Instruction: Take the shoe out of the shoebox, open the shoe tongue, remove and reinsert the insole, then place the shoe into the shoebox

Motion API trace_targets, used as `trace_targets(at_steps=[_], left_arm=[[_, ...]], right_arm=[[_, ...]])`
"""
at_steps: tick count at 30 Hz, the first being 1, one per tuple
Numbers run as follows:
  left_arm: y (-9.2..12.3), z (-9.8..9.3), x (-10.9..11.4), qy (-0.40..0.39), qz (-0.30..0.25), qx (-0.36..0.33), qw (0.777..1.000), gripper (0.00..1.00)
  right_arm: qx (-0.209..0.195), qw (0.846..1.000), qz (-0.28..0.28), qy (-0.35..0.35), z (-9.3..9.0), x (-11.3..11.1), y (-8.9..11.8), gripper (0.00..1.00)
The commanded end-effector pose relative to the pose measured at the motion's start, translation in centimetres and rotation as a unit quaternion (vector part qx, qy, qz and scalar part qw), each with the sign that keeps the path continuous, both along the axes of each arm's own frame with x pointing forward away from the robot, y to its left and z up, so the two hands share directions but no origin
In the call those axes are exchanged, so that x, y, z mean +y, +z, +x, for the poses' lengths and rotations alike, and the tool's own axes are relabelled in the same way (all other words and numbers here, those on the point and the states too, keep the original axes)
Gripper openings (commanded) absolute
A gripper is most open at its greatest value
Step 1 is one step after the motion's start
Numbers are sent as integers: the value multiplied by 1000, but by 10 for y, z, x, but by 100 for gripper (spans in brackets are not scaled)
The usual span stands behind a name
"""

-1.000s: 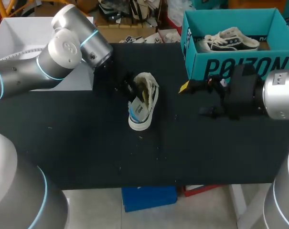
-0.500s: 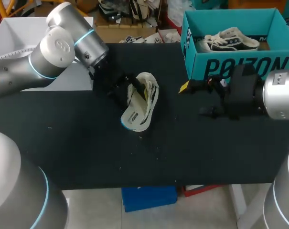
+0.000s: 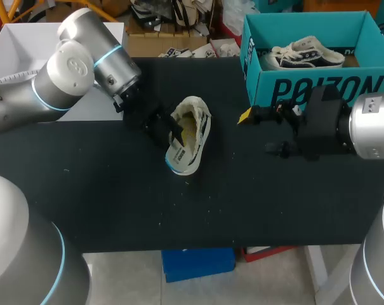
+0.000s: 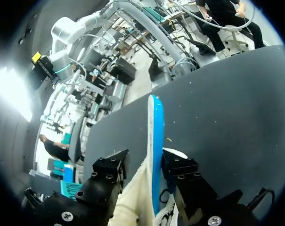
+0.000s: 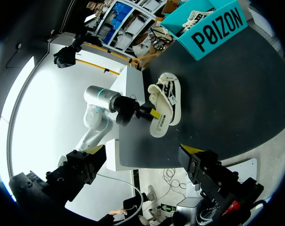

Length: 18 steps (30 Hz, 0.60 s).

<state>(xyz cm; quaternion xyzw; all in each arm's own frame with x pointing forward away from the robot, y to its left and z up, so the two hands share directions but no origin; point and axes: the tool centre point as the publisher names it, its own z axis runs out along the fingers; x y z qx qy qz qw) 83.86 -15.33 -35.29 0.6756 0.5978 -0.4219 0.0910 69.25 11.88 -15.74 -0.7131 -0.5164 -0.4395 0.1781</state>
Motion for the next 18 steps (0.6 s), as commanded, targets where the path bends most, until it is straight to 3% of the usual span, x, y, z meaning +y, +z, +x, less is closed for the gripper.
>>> trace_targets(at_steps=[1, 2, 18], left_arm=[[0, -2, 3, -1, 6, 0, 1000, 14], [0, -2, 4, -4, 9, 1, 1000, 0], [-5, 8, -4, -2, -5, -14, 1000, 0]], right_arm=[[0, 1000, -1, -1, -1, 0, 0, 100], [0, 1000, -1, -1, -1, 0, 0, 100], [0, 1000, -1, -1, -1, 0, 0, 100]])
